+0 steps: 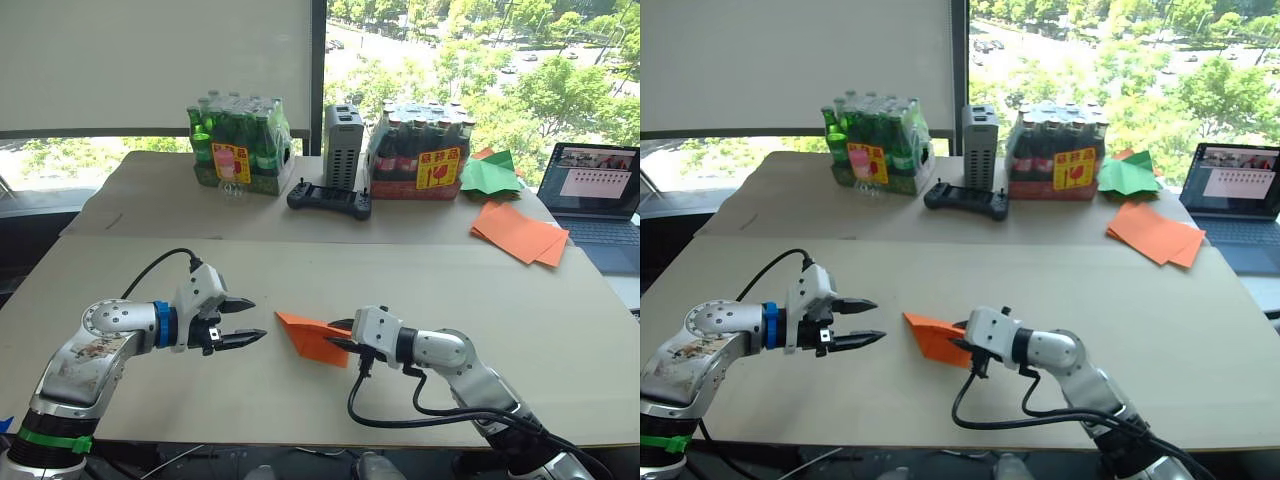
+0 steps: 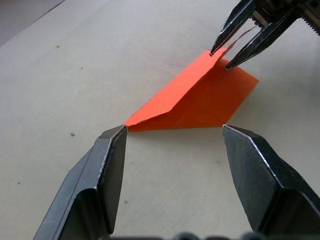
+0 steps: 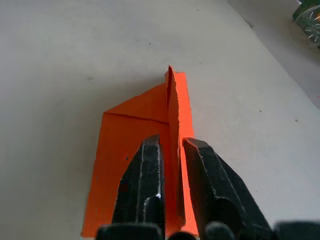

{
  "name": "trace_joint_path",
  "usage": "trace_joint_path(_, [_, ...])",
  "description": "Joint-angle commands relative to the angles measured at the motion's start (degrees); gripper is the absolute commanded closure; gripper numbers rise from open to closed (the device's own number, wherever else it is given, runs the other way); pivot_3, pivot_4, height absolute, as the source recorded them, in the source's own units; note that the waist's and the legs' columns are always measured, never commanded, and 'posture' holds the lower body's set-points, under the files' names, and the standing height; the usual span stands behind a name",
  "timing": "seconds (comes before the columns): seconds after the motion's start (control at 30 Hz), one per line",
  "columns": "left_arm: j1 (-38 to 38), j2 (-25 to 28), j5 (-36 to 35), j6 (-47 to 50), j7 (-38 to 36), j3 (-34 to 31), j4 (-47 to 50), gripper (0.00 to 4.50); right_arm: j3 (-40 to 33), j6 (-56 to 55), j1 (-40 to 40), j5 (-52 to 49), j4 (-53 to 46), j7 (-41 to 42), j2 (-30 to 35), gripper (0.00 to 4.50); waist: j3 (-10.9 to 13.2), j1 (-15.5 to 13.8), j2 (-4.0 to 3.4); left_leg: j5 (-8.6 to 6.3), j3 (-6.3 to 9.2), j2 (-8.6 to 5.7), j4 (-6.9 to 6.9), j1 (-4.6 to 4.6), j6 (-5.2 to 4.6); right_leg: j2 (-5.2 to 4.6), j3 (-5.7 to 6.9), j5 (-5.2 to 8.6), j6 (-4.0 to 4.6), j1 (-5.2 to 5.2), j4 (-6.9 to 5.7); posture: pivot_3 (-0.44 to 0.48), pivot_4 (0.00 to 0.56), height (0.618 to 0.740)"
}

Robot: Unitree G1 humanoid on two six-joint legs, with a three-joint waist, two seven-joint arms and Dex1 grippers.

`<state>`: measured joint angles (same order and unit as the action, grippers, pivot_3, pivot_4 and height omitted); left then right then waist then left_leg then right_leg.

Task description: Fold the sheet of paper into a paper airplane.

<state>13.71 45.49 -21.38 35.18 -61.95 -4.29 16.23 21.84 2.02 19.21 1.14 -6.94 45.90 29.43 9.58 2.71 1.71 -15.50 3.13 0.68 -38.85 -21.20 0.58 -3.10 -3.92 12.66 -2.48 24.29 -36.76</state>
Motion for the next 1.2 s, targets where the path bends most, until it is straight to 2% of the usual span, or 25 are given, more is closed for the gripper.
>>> trace_joint_path(0.03, [0.3,0.2,-2.4,-0.3,0.2,-2.2,-1.4,1.29,0.8,-6.6,2.0,1.0,1.5,3.1,0.8,4.47,0.0,-0.1,0.0,0.0,0.0,0.0,0.0,0.0,0.0,0.0,0.0,0.0,0.0,0.0,0.0,0.0,0.15,0.733])
trace_joint_path(0.33, [-0.5,0.1,-5.7,-0.4,-0.5,-1.9,-2.6,1.29,1.5,-19.3,5.8,1.9,6.6,10.3,3.4,4.47,0.0,0.0,0.0,0.0,-0.02,0.0,-0.01,0.0,0.0,-0.01,-0.01,0.0,0.0,-0.01,0.01,0.0,0.15,0.733])
trace_joint_path(0.63, [-0.2,-0.1,-6.7,-0.5,0.0,-0.9,-3.2,1.29,1.7,-14.7,5.6,1.9,5.8,11.2,1.9,4.47,0.0,-0.1,0.0,0.0,0.01,0.01,0.0,0.01,0.0,-0.01,-0.01,0.01,0.03,-0.01,-0.01,0.0,0.15,0.733])
trace_joint_path(0.8, [0.2,-0.5,-7.1,-0.6,-0.1,-0.5,-3.3,1.29,1.1,-12.1,4.7,1.1,3.7,11.9,1.8,2.96,0.0,-0.2,0.0,0.0,0.0,0.0,0.0,0.01,0.0,-0.01,-0.01,0.01,0.03,-0.01,-0.02,0.0,0.15,0.733])
trace_joint_path(0.87, [0.2,-0.7,-7.2,-0.8,-0.1,-0.5,-3.3,1.29,0.2,-9.1,4.3,0.5,0.9,11.4,1.9,2.22,0.0,-0.2,0.0,0.0,0.0,0.0,0.0,0.01,0.0,-0.01,-0.01,0.01,0.03,-0.01,-0.02,0.0,0.15,0.733])
trace_joint_path(1.0, [1.4,-1.7,-7.1,-1.3,-0.9,0.7,-4.2,2.5,-1.7,0.8,2.7,-4.0,-8.2,10.3,0.7,0.86,0.0,-0.2,0.0,0.0,0.02,0.01,0.0,0.01,0.0,0.0,-0.01,0.01,0.02,0.0,-0.03,0.0,0.15,0.733])
trace_joint_path(1.1, [4.2,-3.1,-5.5,-3.1,-1.9,3.7,-6.2,3.51,-3.1,8.0,0.9,-7.0,-14.4,8.9,0.0,0.84,0.0,-0.4,0.0,0.0,0.04,-0.01,0.0,0.0,0.0,-0.01,0.0,0.01,0.02,-0.01,-0.03,0.0,0.15,0.733])
trace_joint_path(1.2, [7.5,-3.9,-0.5,-8.3,-3.1,8.6,-10.8,4.47,-4.0,12.3,0.1,-8.1,-17.1,7.2,-0.4,0.84,0.0,-0.6,0.0,0.0,0.03,-0.05,-0.02,-0.01,0.0,-0.03,0.0,0.01,0.02,-0.03,-0.01,0.0,0.15,0.733])
